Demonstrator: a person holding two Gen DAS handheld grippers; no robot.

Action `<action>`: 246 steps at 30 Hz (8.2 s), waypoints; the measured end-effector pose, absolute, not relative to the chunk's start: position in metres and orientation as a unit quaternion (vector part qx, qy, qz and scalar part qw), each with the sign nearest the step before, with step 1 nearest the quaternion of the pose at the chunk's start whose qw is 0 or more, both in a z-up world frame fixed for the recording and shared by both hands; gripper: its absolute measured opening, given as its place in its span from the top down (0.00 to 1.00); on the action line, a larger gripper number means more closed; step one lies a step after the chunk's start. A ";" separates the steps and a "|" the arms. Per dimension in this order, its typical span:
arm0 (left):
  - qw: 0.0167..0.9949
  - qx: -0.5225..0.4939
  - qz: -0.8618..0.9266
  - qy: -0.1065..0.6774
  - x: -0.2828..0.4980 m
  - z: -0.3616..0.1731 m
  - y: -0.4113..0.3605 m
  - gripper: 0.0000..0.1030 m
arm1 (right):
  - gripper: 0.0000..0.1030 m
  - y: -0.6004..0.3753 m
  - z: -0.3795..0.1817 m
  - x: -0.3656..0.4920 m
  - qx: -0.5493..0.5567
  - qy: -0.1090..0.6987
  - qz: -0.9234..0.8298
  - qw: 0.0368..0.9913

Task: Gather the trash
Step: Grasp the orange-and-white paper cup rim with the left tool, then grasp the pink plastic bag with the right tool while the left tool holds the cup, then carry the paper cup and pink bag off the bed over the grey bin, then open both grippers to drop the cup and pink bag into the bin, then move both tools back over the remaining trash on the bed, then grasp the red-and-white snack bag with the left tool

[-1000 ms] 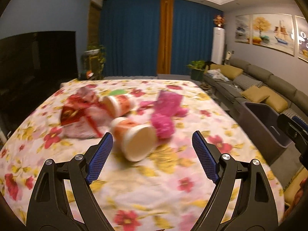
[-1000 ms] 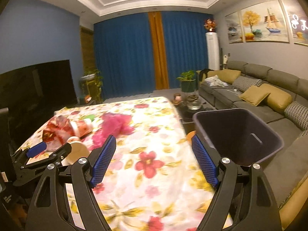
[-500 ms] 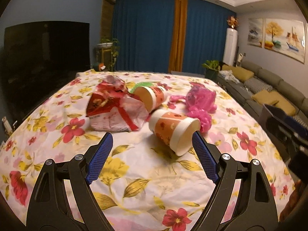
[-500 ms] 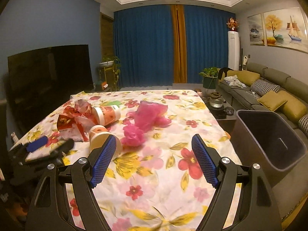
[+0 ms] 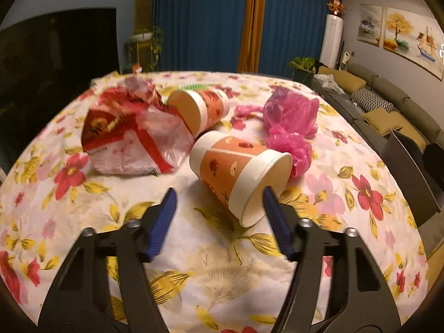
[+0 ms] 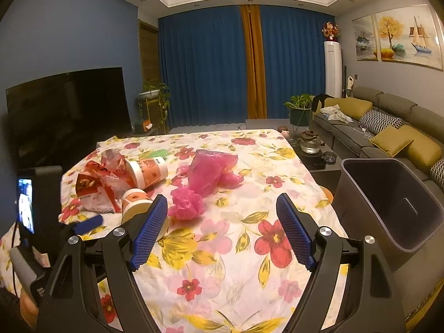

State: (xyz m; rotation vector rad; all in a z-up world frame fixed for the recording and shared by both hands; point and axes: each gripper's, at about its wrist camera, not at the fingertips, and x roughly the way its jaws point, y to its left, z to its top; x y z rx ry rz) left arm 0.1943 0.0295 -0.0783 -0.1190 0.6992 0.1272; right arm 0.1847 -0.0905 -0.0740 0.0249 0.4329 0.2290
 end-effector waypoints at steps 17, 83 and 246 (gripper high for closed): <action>0.946 -0.108 0.060 0.298 0.182 -0.053 0.060 0.98 | 0.29 -0.069 -0.088 0.221 -0.005 0.251 0.126 0.960; 0.963 -0.069 0.070 0.253 0.191 -0.044 0.071 0.98 | 0.85 -0.068 -0.077 0.216 0.014 0.243 0.176 0.954; 0.954 -0.057 0.187 0.226 0.171 -0.040 0.142 0.22 | 0.23 -0.077 -0.076 0.223 0.017 0.234 0.118 0.965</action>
